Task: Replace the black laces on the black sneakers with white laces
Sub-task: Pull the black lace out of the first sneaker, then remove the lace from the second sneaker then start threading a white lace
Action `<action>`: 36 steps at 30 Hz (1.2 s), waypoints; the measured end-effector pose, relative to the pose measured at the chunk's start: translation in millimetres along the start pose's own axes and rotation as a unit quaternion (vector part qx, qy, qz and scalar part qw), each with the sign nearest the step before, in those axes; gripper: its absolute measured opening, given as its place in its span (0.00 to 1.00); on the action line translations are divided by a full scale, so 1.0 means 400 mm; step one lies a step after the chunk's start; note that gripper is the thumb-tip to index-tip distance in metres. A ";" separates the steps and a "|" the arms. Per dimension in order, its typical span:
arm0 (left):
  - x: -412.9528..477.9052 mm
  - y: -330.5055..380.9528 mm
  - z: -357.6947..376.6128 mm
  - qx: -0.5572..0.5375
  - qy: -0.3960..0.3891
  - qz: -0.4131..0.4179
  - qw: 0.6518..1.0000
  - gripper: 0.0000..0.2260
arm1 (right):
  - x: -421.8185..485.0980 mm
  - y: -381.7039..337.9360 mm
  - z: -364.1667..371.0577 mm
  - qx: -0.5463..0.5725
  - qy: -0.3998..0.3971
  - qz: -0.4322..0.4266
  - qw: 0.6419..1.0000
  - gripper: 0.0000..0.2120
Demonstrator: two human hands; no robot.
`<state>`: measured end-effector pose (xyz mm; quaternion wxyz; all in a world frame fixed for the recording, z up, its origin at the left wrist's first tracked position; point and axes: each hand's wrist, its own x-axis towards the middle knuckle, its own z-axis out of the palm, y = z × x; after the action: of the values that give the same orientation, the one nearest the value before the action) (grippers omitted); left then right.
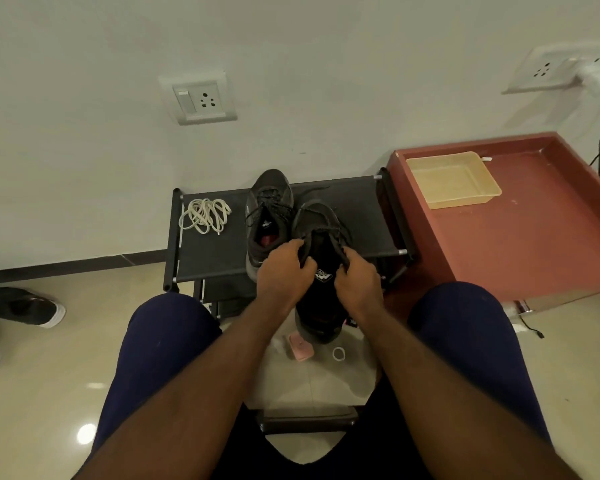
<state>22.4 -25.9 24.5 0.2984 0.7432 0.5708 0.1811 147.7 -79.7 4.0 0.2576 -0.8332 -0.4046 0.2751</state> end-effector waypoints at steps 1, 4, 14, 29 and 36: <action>0.021 0.017 -0.005 0.014 0.011 0.017 1.000 0.18 | 0.005 -0.002 -0.002 -0.002 -0.007 0.005 1.000 0.17; 0.104 0.053 0.004 0.066 -0.004 0.051 0.997 0.21 | 0.009 -0.001 -0.001 -0.028 -0.032 0.002 0.999 0.15; 0.226 0.077 0.051 -0.118 -0.050 -0.046 0.991 0.17 | 0.019 0.016 -0.008 -0.070 -0.062 0.023 0.995 0.15; 0.355 -0.015 -0.489 -0.103 0.173 -0.149 0.968 0.21 | 0.009 0.003 0.026 0.039 -0.041 0.048 0.997 0.16; 0.080 0.028 -0.165 0.087 -0.058 0.029 0.994 0.11 | 0.019 0.006 0.052 0.065 -0.018 0.037 0.997 0.17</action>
<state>-0.4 18.6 79.5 0.2599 0.7919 0.5443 0.0955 139.1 -70.5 -14.4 0.2934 -0.8241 -0.3595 0.3248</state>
